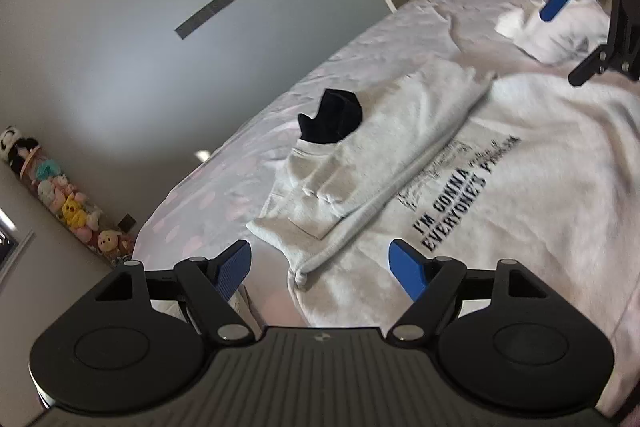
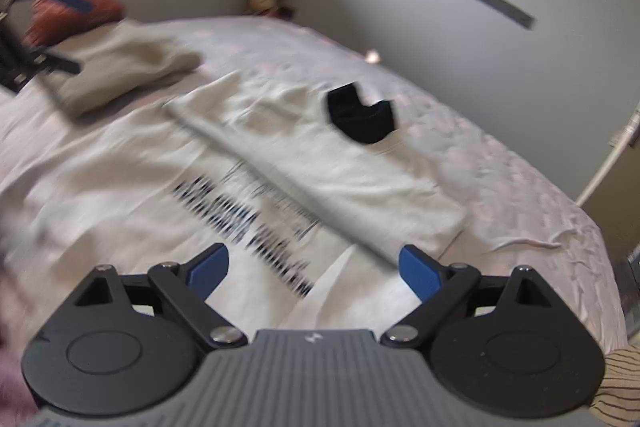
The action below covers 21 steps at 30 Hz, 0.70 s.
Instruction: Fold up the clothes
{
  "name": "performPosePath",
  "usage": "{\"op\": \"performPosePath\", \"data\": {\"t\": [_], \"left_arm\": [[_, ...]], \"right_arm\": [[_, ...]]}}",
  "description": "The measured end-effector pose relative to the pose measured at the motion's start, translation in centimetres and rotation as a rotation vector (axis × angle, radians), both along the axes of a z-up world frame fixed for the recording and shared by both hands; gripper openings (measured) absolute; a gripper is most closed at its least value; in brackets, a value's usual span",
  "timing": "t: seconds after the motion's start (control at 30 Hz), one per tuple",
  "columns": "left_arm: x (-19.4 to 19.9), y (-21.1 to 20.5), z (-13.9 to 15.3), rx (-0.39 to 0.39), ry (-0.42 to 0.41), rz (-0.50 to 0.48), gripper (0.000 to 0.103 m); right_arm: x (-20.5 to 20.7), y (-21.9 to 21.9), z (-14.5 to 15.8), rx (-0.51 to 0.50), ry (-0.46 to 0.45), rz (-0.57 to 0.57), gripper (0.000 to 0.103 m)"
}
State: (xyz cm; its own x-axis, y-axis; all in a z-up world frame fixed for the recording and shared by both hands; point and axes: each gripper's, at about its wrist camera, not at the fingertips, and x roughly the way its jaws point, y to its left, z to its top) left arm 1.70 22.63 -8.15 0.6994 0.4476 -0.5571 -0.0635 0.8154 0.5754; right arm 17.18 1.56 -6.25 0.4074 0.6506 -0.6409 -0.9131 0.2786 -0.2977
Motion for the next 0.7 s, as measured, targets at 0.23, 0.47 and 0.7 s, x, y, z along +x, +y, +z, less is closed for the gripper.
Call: {"op": "performPosePath", "data": {"t": [0.23,0.47,0.7], "left_arm": [[-2.5,-5.2,-3.7,0.052,0.293,-0.338,0.075],[-2.1,-7.4,-8.4,0.047,0.602,-0.526,0.075],[1.2,-8.5,-13.9,0.009,0.871,-0.521,0.068]], "right_arm": [[-3.8,-2.2,-1.8,-0.134,0.084,0.093,0.093],[-5.7,-2.7,-2.5,-0.129,0.051,0.063,0.093],[-5.2,-3.4,-3.1,-0.096,0.029,-0.001,0.093]]}}
